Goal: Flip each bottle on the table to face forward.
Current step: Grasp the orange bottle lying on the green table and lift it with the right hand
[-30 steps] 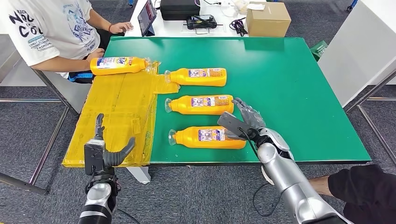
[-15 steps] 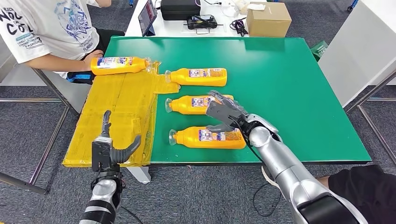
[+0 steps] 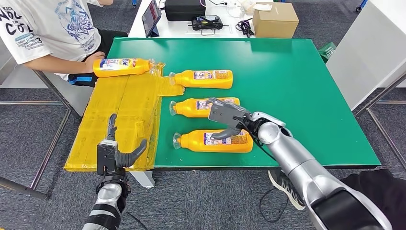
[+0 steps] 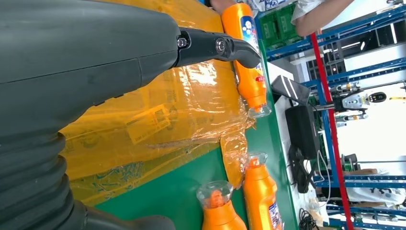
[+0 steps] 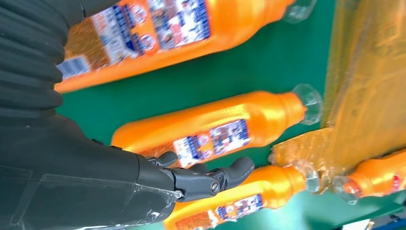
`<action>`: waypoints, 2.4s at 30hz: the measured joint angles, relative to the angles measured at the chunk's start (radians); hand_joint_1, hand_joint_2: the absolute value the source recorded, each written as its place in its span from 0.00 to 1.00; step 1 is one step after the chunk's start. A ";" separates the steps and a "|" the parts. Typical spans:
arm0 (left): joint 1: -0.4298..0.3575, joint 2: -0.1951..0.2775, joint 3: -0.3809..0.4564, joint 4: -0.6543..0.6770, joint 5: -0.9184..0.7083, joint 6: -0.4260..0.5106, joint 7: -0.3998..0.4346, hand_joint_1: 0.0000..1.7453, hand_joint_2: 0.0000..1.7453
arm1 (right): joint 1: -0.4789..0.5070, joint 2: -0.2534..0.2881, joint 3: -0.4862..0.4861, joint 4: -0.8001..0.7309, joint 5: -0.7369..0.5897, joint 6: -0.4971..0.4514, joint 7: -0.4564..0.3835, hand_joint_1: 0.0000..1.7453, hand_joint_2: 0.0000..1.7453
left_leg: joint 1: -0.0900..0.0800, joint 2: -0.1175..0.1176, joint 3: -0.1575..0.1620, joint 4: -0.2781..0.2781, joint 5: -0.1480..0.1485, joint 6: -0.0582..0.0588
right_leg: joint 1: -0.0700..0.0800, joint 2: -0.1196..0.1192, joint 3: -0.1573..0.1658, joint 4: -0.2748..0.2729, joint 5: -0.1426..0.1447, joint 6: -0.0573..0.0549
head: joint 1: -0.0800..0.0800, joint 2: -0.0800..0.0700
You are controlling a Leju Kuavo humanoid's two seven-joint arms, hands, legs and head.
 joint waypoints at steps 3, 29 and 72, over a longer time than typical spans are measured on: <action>-0.002 0.000 0.000 0.006 0.003 0.000 0.000 0.00 1.00 | -0.010 -0.019 0.024 0.000 -0.012 0.002 0.007 0.00 1.00 | 0.000 0.000 0.000 0.000 0.000 0.000 | 0.000 0.000 0.000 0.000 0.000 0.000 | 0.000 0.000; -0.022 -0.011 -0.038 0.033 0.040 -0.006 0.007 0.00 1.00 | 0.027 -0.178 0.250 -0.086 -0.032 -0.045 0.101 0.00 1.00 | -0.001 0.000 0.000 0.000 0.000 0.000 | 0.000 0.000 0.000 0.000 0.000 0.000 | 0.000 0.000; -0.033 -0.019 -0.057 0.065 0.040 -0.018 0.025 0.00 1.00 | 0.038 -0.073 0.294 0.084 0.183 -0.115 0.124 0.23 1.00 | -0.001 0.000 0.000 0.000 0.000 0.000 | 0.000 -0.001 0.000 0.000 0.000 0.000 | 0.000 0.000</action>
